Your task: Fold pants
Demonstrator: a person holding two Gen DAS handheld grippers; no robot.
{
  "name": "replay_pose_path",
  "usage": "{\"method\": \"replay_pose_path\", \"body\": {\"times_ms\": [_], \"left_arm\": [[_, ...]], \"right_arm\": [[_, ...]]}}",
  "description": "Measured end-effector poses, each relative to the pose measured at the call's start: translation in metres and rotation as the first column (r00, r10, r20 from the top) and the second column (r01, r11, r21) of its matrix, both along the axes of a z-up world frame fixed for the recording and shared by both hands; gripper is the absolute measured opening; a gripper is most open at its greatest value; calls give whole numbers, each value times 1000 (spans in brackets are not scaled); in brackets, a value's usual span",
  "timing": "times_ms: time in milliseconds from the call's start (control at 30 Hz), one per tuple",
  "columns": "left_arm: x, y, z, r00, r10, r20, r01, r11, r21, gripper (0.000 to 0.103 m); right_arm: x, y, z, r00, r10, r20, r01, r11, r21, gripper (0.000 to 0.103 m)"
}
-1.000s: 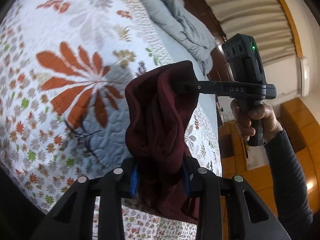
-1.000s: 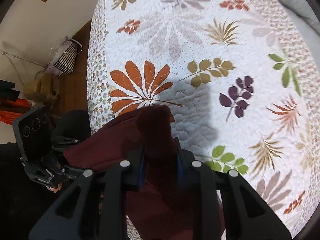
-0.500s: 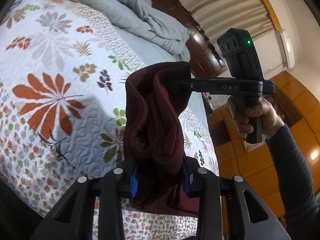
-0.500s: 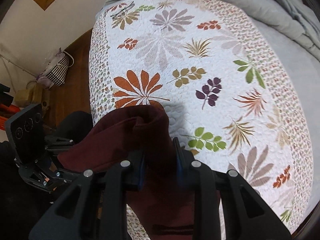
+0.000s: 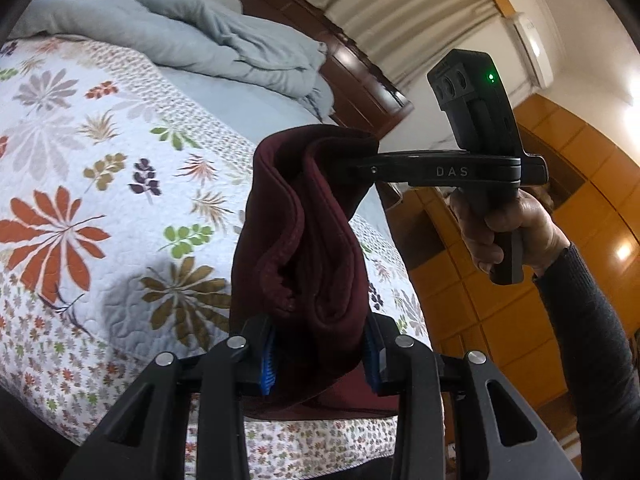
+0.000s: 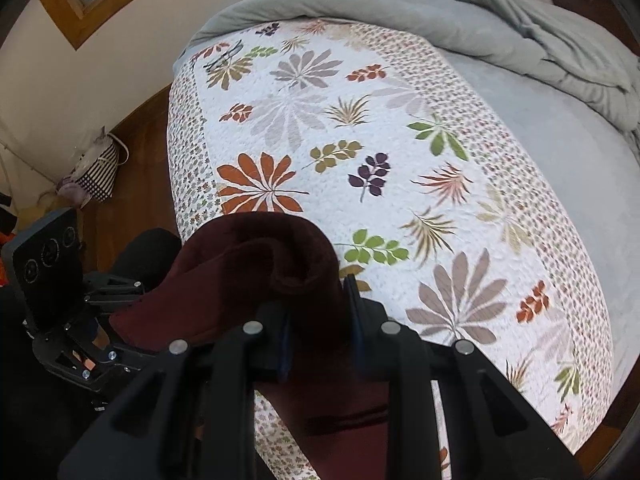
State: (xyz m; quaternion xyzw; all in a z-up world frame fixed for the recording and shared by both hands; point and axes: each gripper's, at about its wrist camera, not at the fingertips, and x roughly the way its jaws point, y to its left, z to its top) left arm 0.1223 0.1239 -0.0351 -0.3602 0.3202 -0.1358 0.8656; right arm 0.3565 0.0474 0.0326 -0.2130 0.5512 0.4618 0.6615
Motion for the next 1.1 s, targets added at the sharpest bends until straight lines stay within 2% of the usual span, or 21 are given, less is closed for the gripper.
{"method": "replay_pose_path", "body": {"times_ms": [533,1100], "left_arm": [[11,-82,40,985,-165,40,160,980,117,33],[19,-155,43,956,-292,23,283,941,188,33]], "right_arm": [[-23,-106,31,988,-142,61,138,989,60,20],[-48,-202,20,964,-250,93,237,963,126,19]]}}
